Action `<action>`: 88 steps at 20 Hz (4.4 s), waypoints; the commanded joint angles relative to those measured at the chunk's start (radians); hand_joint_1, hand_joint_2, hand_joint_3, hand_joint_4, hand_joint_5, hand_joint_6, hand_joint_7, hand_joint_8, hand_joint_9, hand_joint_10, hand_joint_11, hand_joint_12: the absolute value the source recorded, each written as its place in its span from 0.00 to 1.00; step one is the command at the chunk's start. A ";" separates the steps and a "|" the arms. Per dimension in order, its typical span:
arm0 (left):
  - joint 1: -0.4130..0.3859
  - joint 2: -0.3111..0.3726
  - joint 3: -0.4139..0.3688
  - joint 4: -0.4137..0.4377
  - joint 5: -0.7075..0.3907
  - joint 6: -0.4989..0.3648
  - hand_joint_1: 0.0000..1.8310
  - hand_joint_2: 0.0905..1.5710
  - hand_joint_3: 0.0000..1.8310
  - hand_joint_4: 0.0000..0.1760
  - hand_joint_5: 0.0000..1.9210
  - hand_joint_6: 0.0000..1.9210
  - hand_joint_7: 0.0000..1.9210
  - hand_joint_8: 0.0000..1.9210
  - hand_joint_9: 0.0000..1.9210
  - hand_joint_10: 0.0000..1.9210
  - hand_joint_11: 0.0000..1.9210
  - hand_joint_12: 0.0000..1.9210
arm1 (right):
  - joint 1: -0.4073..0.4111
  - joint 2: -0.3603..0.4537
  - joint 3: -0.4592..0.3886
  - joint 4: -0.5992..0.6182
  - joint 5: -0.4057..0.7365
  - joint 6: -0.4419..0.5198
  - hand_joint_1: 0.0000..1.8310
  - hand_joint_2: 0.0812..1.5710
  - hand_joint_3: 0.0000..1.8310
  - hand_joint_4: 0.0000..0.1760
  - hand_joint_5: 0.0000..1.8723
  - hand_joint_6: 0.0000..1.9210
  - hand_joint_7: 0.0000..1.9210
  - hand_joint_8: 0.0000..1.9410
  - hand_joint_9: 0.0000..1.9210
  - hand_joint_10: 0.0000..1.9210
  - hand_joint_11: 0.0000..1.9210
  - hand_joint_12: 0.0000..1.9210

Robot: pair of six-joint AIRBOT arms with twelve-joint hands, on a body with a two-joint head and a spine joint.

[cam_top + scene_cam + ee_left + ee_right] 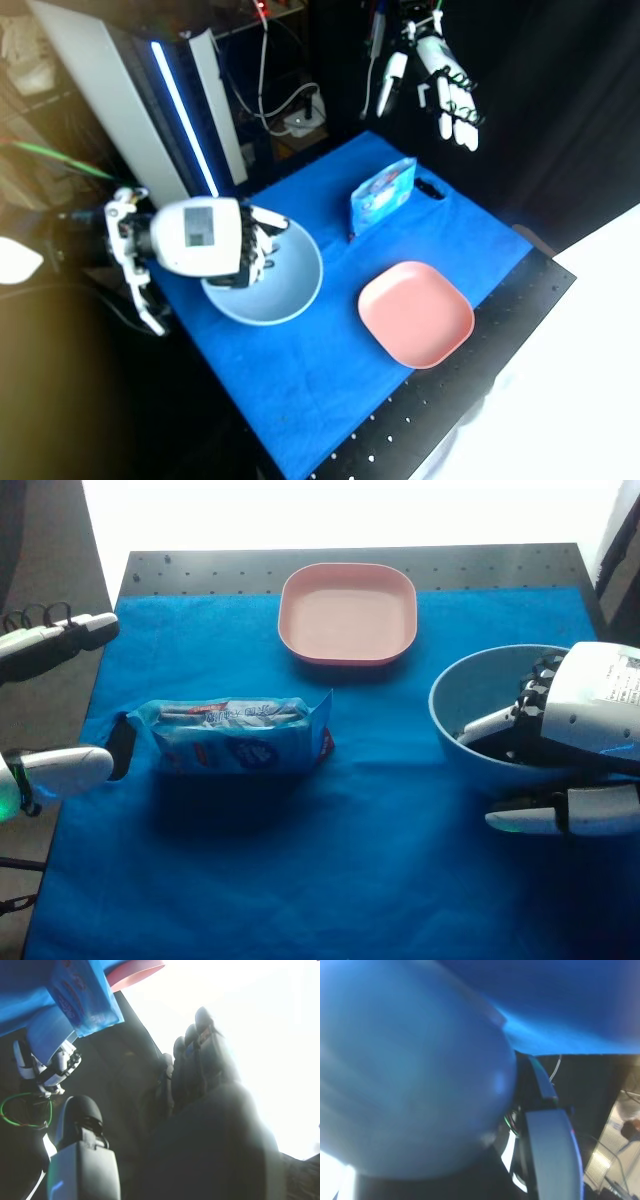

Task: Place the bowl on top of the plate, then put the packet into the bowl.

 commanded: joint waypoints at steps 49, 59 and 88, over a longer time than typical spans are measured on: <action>-0.001 -0.012 0.012 -0.011 -0.150 -0.014 0.29 0.68 0.00 0.37 0.13 0.00 0.10 0.00 0.10 0.00 0.00 0.31 | 0.376 -0.179 0.209 0.072 0.021 -0.036 0.32 0.99 0.01 0.00 0.53 1.00 0.78 1.00 0.85 1.00 0.85 1.00; -0.013 -0.017 0.020 -0.001 -0.140 -0.016 0.27 0.69 0.00 0.38 0.13 0.00 0.11 0.00 0.10 0.00 0.00 0.31 | 0.466 -0.375 0.376 0.039 -0.149 -0.036 0.60 0.79 0.00 0.00 0.42 0.83 0.70 1.00 0.79 1.00 0.81 1.00; -0.017 -0.023 0.025 0.001 -0.147 -0.032 0.30 0.68 0.00 0.22 0.15 0.00 0.11 0.00 0.13 0.00 0.00 0.39 | 0.442 -0.458 0.418 -0.014 -0.261 -0.036 0.00 0.90 0.00 0.00 0.27 0.00 0.37 0.00 0.50 0.09 0.38 0.62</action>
